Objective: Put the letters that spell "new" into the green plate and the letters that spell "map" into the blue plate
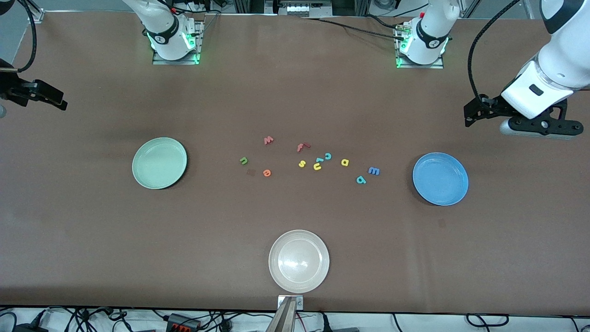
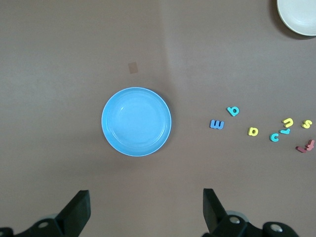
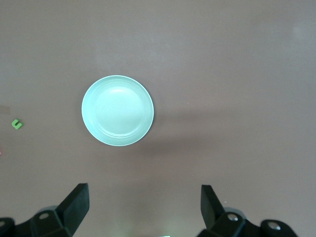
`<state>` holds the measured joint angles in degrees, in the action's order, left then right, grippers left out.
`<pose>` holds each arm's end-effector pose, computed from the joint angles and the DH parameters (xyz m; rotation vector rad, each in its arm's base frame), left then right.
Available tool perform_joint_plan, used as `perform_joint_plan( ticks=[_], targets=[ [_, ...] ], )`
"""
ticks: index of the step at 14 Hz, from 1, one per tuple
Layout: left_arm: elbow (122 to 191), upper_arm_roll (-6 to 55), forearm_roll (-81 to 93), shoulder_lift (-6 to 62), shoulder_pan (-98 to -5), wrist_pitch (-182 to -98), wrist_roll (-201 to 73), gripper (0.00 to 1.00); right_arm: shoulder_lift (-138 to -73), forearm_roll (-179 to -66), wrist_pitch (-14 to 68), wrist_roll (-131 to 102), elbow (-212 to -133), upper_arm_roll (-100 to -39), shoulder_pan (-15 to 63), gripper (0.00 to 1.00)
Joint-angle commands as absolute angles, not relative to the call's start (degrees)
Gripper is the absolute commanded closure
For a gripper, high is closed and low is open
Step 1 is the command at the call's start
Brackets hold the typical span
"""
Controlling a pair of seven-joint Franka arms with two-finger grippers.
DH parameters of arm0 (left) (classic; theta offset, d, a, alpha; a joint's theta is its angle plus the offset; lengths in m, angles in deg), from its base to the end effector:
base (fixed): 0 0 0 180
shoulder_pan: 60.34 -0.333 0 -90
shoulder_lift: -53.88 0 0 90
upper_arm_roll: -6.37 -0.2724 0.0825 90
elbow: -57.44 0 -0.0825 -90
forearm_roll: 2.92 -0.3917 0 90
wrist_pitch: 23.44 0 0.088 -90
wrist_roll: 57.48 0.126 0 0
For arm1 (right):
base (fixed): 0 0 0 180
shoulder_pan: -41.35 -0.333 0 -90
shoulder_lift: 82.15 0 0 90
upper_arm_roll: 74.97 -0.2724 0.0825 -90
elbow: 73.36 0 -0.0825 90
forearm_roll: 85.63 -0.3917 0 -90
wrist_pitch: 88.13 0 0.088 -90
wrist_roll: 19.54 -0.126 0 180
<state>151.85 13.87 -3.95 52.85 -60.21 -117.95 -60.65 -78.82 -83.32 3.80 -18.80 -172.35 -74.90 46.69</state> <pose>0.5663 -0.0733 0.5216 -3.1220 0.1240 0.0227 0.5412 -0.0562 0.5218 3.1008 -0.1223 -0.1042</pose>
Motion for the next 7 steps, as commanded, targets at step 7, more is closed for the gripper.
perform_joint_plan(
  ticks=[7],
  targets=[
    [151.3, 14.0, -3.6, 53.4, -60.3, -116.9, -59.9, 0.00, -78.4, -83.4, 3.8, -17.8, -172.8, -75.4, 47.2, 0.00]
  ],
)
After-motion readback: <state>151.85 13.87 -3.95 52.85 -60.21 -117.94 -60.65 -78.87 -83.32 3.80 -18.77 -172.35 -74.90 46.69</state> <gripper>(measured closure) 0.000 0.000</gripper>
